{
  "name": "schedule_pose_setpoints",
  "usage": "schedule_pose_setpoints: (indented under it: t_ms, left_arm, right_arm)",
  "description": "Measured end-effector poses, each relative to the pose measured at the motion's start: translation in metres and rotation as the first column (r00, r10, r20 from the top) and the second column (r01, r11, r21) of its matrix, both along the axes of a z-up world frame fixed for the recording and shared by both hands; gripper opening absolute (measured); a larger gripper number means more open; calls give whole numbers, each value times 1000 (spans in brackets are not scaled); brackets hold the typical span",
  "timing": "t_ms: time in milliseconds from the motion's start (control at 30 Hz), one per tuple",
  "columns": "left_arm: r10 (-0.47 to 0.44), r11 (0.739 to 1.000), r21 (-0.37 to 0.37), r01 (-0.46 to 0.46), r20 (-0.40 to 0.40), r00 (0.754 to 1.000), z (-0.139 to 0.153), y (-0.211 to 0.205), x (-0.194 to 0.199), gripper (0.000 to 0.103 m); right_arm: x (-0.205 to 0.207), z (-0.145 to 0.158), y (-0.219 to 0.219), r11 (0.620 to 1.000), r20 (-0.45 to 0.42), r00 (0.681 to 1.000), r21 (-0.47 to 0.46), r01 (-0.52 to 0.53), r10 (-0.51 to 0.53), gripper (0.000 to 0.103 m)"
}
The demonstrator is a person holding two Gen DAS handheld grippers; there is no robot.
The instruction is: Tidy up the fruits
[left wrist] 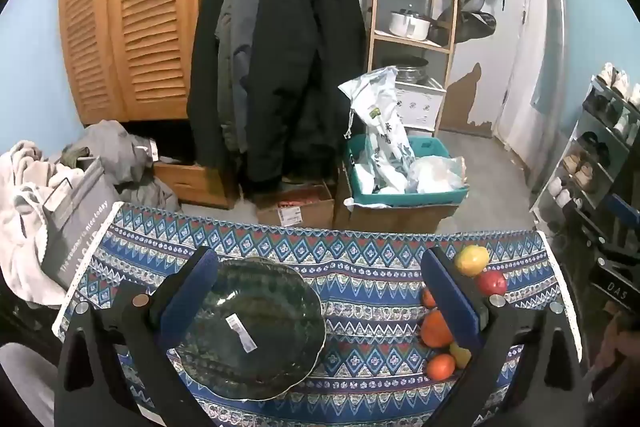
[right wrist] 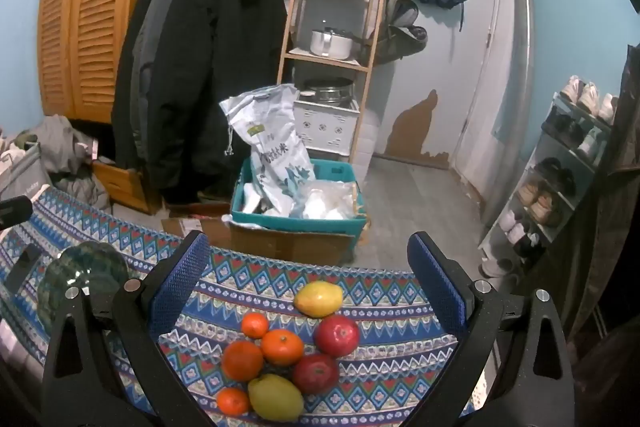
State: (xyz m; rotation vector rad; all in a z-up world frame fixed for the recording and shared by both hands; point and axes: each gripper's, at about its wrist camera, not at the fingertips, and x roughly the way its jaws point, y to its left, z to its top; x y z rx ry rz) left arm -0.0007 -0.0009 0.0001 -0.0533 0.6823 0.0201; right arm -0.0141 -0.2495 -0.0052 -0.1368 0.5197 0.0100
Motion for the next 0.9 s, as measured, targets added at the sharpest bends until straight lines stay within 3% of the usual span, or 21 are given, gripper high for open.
schedule_pose_setpoints:
  t_ms: [33,900]
  left_arm:
    - [1,1000,-29,-1,2,1000,0,2,0,102]
    - [-24,999,-36,24,6,1000,-2,2,-1,102]
  right_arm:
    - [0,0,0,1000,5,1000,1,-1,1,97]
    - [0,-3,-3,1000,-9,1000,-12,-3,3,97]
